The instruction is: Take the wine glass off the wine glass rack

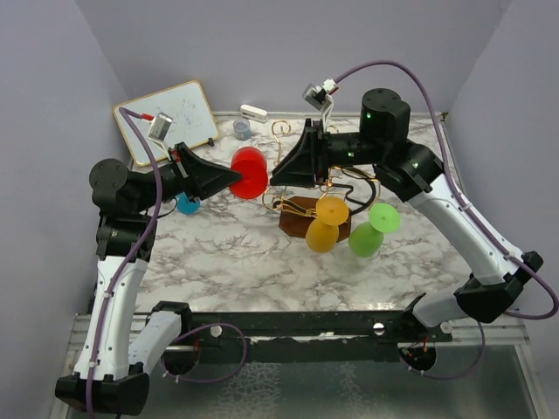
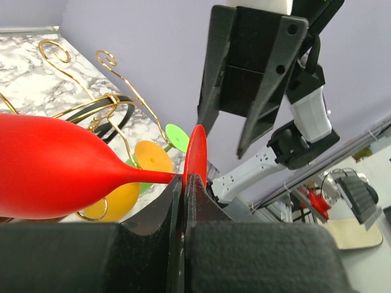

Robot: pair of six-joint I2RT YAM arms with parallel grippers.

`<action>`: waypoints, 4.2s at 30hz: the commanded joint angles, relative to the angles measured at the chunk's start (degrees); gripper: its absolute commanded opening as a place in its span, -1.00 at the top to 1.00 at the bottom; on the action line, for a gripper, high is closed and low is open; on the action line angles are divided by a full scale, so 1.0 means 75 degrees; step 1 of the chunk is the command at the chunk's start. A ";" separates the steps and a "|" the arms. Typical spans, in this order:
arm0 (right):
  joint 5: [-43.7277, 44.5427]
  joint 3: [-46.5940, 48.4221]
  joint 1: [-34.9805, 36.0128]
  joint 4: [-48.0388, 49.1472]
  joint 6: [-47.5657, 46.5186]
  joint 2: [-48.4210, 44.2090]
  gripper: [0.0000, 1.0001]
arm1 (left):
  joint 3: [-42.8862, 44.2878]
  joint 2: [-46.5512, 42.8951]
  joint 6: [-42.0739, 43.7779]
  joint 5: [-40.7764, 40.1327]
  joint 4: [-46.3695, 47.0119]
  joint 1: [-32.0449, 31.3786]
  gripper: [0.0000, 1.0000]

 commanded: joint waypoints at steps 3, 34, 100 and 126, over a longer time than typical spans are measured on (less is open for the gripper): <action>-0.1278 0.0516 0.0098 -0.1013 -0.1044 0.0248 0.28 | 0.0401 0.0084 0.0816 0.0862 -0.0192 -0.0049 1.00; 0.0365 0.1629 0.0825 -0.3001 -0.2364 0.1160 0.40 | 0.0696 0.0001 0.1122 0.1077 -0.0778 -0.0060 1.00; 0.4122 -0.6577 0.1761 0.2405 -1.7513 -0.4059 0.98 | 0.1418 -0.1216 -0.0286 -0.2146 -0.4795 -0.0071 0.17; 0.5775 -0.7000 0.2929 0.2848 -1.9493 -0.3107 0.98 | 0.1769 -0.1385 0.1334 -0.2222 -0.7279 -0.0072 0.16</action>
